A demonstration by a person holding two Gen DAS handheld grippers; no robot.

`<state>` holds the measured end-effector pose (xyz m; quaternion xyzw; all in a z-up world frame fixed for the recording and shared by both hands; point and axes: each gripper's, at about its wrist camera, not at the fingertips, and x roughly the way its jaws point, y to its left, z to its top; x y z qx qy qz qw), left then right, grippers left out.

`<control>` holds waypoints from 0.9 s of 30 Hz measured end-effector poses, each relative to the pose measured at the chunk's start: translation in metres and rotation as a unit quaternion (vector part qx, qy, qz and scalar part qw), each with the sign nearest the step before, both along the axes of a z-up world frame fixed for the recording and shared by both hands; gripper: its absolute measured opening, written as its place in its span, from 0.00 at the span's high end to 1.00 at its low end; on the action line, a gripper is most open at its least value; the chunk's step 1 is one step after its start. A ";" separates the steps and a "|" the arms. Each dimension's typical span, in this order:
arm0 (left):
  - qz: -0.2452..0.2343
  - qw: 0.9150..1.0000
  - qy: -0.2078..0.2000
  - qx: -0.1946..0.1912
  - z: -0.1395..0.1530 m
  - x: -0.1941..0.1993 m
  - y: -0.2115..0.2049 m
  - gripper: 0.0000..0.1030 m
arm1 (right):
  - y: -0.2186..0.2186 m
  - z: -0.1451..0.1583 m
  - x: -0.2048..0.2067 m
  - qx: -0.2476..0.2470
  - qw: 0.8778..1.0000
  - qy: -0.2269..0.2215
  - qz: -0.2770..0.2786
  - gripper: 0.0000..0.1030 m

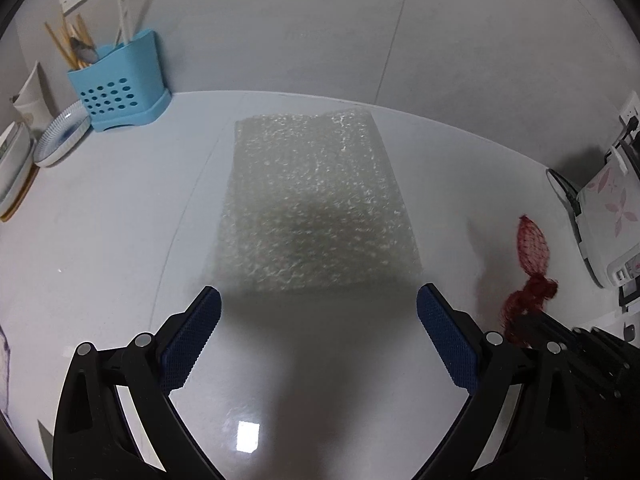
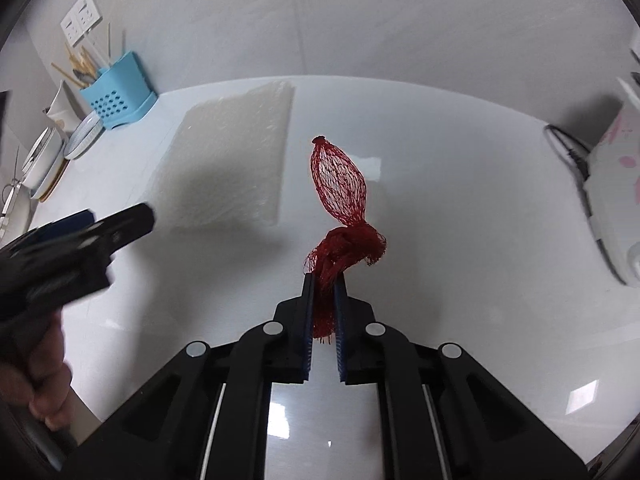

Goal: Collect trash
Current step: 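Grasp the bubble wrap sheet with the left tool while the right tool grasps the red mesh net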

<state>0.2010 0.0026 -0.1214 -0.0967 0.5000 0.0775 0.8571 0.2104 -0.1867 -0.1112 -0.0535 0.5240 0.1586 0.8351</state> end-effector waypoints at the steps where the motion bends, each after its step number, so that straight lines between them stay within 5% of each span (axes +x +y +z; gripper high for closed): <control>1: -0.001 1.000 0.000 0.000 -0.003 0.010 -0.004 0.07 | -0.007 0.002 0.000 -0.002 1.000 -0.004 -0.003 0.92; 11: 0.014 0.999 0.036 -0.009 -0.044 0.101 -0.015 0.07 | -0.059 0.014 0.016 -0.026 0.999 -0.029 -0.012 0.92; 18: 0.029 0.996 0.079 -0.002 -0.070 0.123 -0.015 0.09 | -0.068 0.009 0.021 -0.016 1.000 -0.024 -0.010 0.92; 24: 0.031 0.994 0.098 0.020 -0.070 0.123 -0.020 0.27 | -0.062 0.005 0.025 -0.011 1.000 -0.020 -0.006 0.92; 27: 0.028 0.994 0.102 0.014 -0.066 0.123 -0.022 0.50 | -0.060 0.004 0.026 -0.008 1.000 -0.015 -0.007 0.92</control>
